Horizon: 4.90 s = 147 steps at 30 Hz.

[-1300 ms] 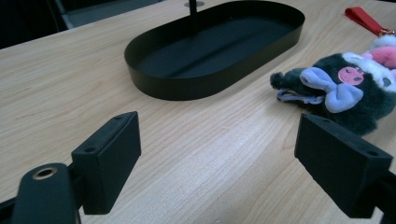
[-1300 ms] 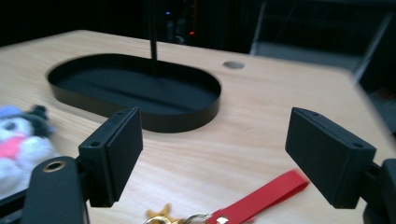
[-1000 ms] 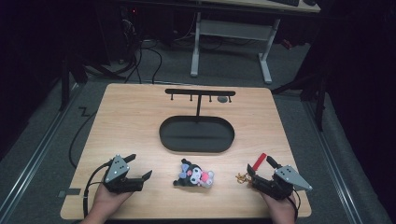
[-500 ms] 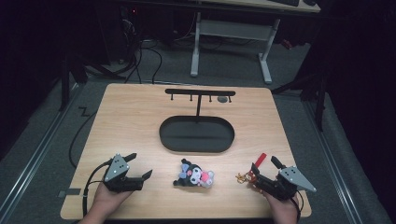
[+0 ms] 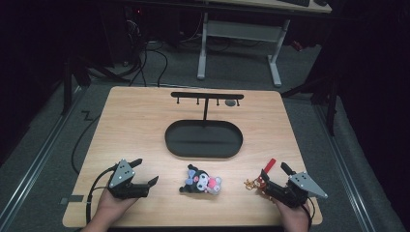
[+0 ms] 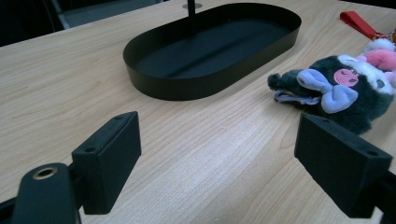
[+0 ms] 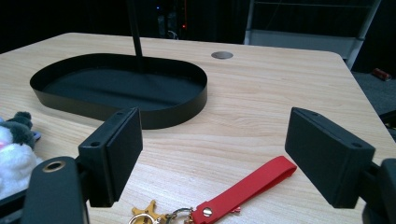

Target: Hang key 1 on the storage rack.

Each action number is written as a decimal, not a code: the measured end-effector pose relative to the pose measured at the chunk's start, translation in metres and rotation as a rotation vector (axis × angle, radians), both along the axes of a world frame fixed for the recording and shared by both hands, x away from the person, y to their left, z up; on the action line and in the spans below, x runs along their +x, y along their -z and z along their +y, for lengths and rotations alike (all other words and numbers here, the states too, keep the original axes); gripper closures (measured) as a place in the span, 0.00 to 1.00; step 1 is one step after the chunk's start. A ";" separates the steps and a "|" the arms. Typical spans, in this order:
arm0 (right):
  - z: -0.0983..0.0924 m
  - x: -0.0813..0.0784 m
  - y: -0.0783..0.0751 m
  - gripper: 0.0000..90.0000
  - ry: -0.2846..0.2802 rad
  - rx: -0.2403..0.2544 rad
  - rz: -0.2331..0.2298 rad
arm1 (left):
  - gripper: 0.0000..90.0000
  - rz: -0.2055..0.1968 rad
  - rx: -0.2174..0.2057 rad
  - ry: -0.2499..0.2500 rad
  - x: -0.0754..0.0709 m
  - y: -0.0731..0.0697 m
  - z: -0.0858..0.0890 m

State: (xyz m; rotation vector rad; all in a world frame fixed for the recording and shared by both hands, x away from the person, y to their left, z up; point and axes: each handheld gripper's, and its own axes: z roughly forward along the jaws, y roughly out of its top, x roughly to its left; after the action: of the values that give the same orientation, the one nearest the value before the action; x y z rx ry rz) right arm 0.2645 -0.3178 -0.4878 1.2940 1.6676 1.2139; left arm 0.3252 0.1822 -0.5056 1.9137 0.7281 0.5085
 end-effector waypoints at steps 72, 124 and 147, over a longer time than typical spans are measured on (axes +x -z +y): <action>0.034 0.047 -0.030 0.45 -0.279 -0.492 0.971 | 0.17 -0.005 0.009 0.027 -0.003 0.000 -0.001; 0.044 0.066 -0.001 0.70 -0.264 -0.615 1.091 | 0.17 -0.016 0.011 0.032 -0.004 -0.001 0.000; 0.045 0.079 -0.050 0.74 -0.331 -0.581 1.121 | 0.17 -0.009 0.012 0.034 -0.002 -0.001 -0.001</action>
State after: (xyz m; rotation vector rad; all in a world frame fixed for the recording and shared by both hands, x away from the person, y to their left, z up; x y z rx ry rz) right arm 0.3438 -0.2732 -0.4374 1.4039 2.8046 -0.0274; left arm 0.3230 0.1809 -0.5050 1.9299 0.6872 0.5015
